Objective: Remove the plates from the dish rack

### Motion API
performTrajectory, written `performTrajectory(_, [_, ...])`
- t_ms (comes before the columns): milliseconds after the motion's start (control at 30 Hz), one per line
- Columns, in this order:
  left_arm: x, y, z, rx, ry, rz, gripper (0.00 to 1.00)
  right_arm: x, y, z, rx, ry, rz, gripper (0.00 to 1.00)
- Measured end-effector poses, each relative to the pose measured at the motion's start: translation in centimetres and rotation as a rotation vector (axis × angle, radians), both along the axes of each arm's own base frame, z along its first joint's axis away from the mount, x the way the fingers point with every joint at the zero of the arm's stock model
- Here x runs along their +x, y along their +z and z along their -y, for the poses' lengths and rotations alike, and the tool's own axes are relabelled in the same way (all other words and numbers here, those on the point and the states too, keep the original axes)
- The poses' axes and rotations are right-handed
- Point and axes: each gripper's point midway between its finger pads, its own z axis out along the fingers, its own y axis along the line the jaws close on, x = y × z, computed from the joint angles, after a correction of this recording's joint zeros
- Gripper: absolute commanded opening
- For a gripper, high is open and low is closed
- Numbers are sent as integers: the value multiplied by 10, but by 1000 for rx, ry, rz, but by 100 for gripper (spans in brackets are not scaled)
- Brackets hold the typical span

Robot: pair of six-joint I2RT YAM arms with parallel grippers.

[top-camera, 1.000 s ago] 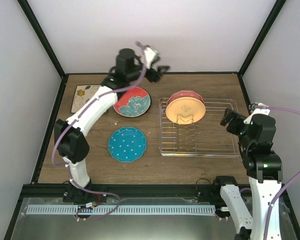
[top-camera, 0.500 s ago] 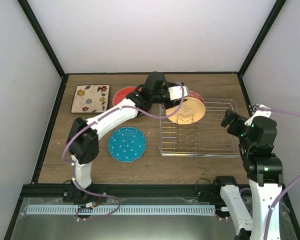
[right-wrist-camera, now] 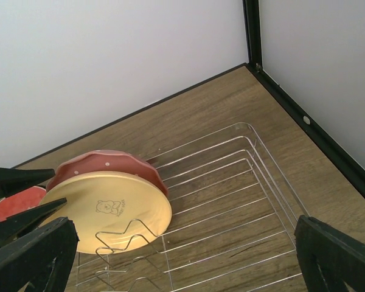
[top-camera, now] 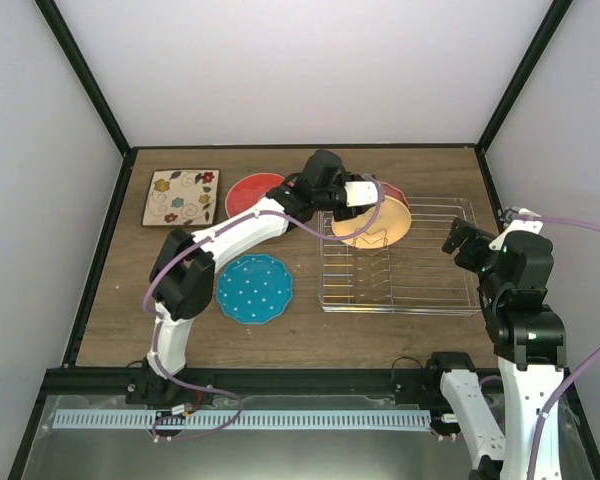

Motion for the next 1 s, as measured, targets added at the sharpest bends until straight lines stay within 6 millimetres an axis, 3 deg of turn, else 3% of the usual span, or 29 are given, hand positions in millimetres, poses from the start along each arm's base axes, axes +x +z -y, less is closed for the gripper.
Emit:
performTrajectory(200, [9,-23,3,43,19,5,22,0,-1,0,-1,-2,-3,100])
performTrajectory(367, [16,-20,2,47,49,27,5,-1,-2,1,-2,-5,-8,100])
performTrajectory(800, [23,-14,1,55,153,52,4,-3,-2,2,-4,-12,-8,100])
performTrajectory(933, [22,7,-1,26,196,78,4,-4,-1,2,-4,-12,-3,100])
performTrajectory(1000, [23,33,-4,-25,227,112,4,-5,-1,2,-4,-12,-2,100])
